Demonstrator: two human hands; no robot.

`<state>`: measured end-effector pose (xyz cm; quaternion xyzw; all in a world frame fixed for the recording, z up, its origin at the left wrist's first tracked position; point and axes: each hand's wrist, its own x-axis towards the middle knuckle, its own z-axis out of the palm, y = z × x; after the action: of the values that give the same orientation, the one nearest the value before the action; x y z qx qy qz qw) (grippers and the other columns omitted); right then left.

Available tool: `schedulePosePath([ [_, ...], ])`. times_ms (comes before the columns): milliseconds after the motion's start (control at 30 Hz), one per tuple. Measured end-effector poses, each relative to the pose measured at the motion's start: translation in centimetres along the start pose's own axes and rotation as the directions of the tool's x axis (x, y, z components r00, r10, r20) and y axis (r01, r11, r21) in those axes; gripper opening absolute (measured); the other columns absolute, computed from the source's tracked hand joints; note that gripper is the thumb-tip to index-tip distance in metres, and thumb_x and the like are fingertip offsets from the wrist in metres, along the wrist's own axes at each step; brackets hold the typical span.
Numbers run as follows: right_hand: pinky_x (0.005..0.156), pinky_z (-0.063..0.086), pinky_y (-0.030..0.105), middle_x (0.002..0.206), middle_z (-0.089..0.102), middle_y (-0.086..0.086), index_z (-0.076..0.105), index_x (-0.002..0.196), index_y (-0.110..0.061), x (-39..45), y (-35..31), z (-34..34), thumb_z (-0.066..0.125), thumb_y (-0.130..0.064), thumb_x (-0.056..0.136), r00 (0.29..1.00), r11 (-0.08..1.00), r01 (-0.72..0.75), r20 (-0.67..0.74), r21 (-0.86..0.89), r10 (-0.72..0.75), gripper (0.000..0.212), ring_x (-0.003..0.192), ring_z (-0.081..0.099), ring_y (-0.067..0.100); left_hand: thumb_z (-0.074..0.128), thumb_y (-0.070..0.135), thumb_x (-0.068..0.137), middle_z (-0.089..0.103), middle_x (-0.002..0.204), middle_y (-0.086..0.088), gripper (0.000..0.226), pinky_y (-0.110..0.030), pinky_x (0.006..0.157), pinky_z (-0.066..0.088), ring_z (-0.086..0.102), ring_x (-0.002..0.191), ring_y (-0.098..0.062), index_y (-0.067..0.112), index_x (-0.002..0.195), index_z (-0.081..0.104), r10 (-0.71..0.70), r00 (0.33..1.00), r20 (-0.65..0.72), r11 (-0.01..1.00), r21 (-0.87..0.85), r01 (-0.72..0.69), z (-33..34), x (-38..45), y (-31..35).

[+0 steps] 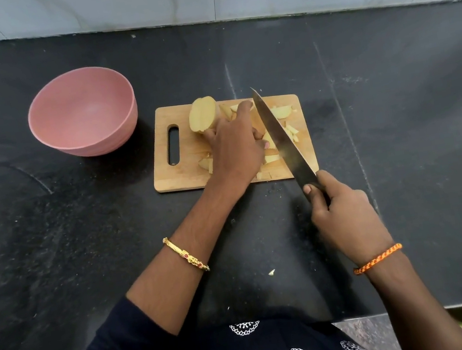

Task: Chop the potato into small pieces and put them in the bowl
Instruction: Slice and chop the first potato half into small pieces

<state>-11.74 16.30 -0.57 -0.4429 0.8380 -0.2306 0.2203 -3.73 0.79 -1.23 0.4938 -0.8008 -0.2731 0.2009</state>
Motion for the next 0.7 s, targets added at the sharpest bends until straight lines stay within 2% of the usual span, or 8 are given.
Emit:
schedulePosePath([
  [133, 0.046, 0.031, 0.026, 0.055, 0.047, 0.004, 0.047, 0.085, -0.013, -0.1, -0.1, -0.3, 0.043, -0.024, 0.098, 0.999, 0.995, -0.036, -0.011, 0.092, 0.037, 0.017, 0.051, 0.043, 0.019, 0.063, 0.022, 0.087, 0.062, 0.113, 0.001, 0.038, -0.038, 0.094, 0.030, 0.045, 0.115, -0.023, 0.024, 0.125, 0.055, 0.067, 0.987, 0.144, 0.979, 0.179, -0.093, -0.4, 0.7, 0.4],
  [200, 0.043, 0.029, 0.019, 0.054, 0.045, 0.002, 0.045, 0.079, -0.014, -0.3, -0.3, -0.3, 0.043, -0.024, 0.098, 0.999, 0.992, -0.045, -0.021, 0.119, 0.048, 0.021, 0.050, 0.041, 0.016, 0.061, 0.020, 0.087, 0.060, 0.114, 0.001, 0.034, -0.040, 0.097, 0.031, 0.046, 0.114, -0.022, 0.025, 0.121, 0.058, 0.075, 0.976, 0.204, 0.963, 0.240, -0.124, -0.5, 1.1, 0.8],
  [300, 0.044, 0.025, 0.020, 0.055, 0.043, 0.000, 0.039, 0.073, -0.017, -0.5, -0.4, -0.2, 0.043, -0.025, 0.098, 0.997, 0.985, -0.070, -0.023, 0.154, 0.075, 0.026, 0.051, 0.039, 0.013, 0.061, 0.019, 0.087, 0.062, 0.108, 0.001, 0.027, -0.037, 0.097, 0.032, 0.052, 0.107, -0.019, 0.021, 0.114, 0.062, 0.070, 0.965, 0.253, 0.960, 0.246, -0.134, -0.8, 1.7, 1.2],
  [433, 0.045, 0.026, 0.023, 0.054, 0.044, 0.000, 0.039, 0.072, -0.022, -0.7, -0.5, 0.2, 0.044, -0.025, 0.098, 0.997, 0.982, -0.076, -0.022, 0.173, 0.081, 0.026, 0.051, 0.039, 0.015, 0.061, 0.023, 0.090, 0.069, 0.099, -0.002, 0.021, -0.037, 0.096, 0.041, 0.060, 0.097, -0.020, 0.013, 0.106, 0.069, 0.016, 0.993, 0.116, 0.996, 0.084, -0.025, -0.5, 1.6, 0.8],
  [533, 0.046, 0.029, 0.022, 0.056, 0.046, 0.000, 0.045, 0.078, -0.020, -0.9, -0.6, 0.7, 0.043, -0.025, 0.098, 0.997, 0.980, -0.077, -0.009, 0.183, 0.080, 0.021, 0.052, 0.041, 0.015, 0.057, 0.024, 0.093, 0.067, 0.097, -0.003, 0.019, -0.029, 0.087, 0.035, 0.057, 0.095, -0.019, 0.014, 0.100, 0.071, 0.027, 1.000, 0.014, 0.991, 0.134, -0.029, 0.4, 0.7, 0.7],
  [600, 0.047, 0.031, 0.023, 0.056, 0.047, 0.000, 0.045, 0.081, -0.020, -1.0, -0.6, 1.1, 0.043, -0.025, 0.098, 0.997, 0.981, -0.080, -0.006, 0.177, 0.082, 0.018, 0.054, 0.044, 0.016, 0.055, 0.026, 0.093, 0.062, 0.102, -0.004, 0.021, -0.030, 0.085, 0.035, 0.052, 0.098, -0.019, 0.014, 0.101, 0.071, 0.045, 0.997, -0.060, 0.981, 0.189, -0.033, 0.7, 0.2, 0.5],
  [700, 0.055, 0.035, 0.032, 0.060, 0.049, 0.004, 0.040, 0.081, -0.024, -0.7, -0.6, 1.8, 0.041, -0.026, 0.098, 0.995, 0.986, -0.093, -0.009, 0.138, 0.095, 0.017, 0.062, 0.048, 0.026, 0.058, 0.025, 0.092, 0.064, 0.100, -0.004, 0.020, -0.031, 0.087, 0.038, 0.054, 0.098, -0.020, 0.015, 0.099, 0.073, 0.025, 0.998, -0.061, 0.988, 0.154, -0.015, 0.6, 0.3, -0.2],
])
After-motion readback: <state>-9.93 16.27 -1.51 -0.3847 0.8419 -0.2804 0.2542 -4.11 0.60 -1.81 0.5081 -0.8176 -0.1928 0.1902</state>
